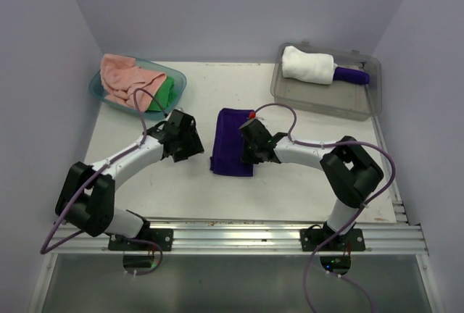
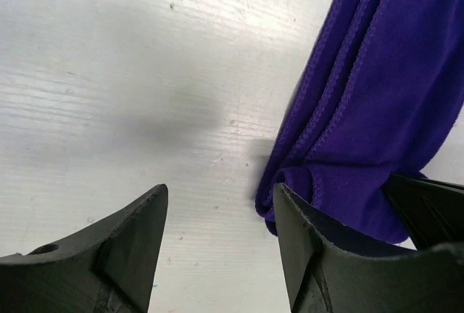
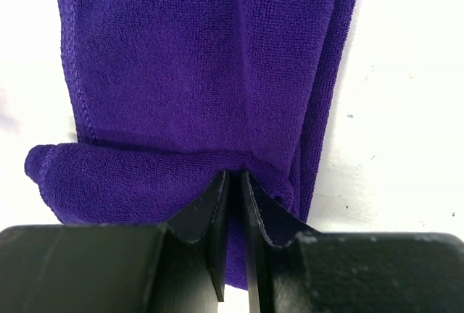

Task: Roll the towels
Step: Roll the towel

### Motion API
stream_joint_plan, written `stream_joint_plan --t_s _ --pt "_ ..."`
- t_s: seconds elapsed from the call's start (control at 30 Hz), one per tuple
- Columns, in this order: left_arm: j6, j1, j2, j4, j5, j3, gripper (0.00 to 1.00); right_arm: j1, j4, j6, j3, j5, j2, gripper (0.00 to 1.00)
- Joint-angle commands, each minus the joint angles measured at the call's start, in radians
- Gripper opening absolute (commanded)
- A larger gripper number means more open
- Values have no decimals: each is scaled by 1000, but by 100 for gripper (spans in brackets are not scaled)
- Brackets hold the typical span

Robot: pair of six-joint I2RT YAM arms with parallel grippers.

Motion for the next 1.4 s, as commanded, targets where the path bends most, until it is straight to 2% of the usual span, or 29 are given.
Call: stream_joint_plan --t_s 0.0,0.07,0.17,0.23,0.33,0.4,0.57,0.73,0.83,0.93,1.13,1.23,1.33,1.37 --pt "11 26 -84 6 -18 -1 64 -7 -43 0 -48 35 70 16" --pt "-4 26 -117 7 16 -4 63 -7 -43 3 -54 35 69 16" --pt "-22 21 -153 78 114 -44 58 -7 -43 3 -54 35 66 16" --pt "-27 -13 -155 173 205 -71 54 -9 -43 5 -51 35 67 16" --pt "-51 -121 -125 256 241 -72 54 -10 -49 -1 -43 30 70 16" --pt "-64 -161 -77 280 257 -68 54 -9 -47 -1 -43 27 66 16" --pt "-56 -155 49 323 194 -64 52 -6 -27 -12 -89 27 20 16" --pt "-53 -128 158 371 229 -58 51 2 -8 -5 -164 -19 -40 16" --pt "-42 -119 172 349 229 -32 51 13 -4 11 -203 -57 -78 16" --pt "-15 -109 164 248 211 4 51 51 -1 31 -232 -93 -115 16" --pt "34 -62 113 178 188 19 53 141 -17 63 -223 -131 -140 17" --pt "50 -45 104 156 175 34 53 158 -95 52 -191 -59 -189 17" --pt "68 -28 71 136 183 47 55 161 -148 -15 -171 37 -297 24" --pt "74 -25 58 122 186 51 57 161 -167 -43 -161 53 -316 32"
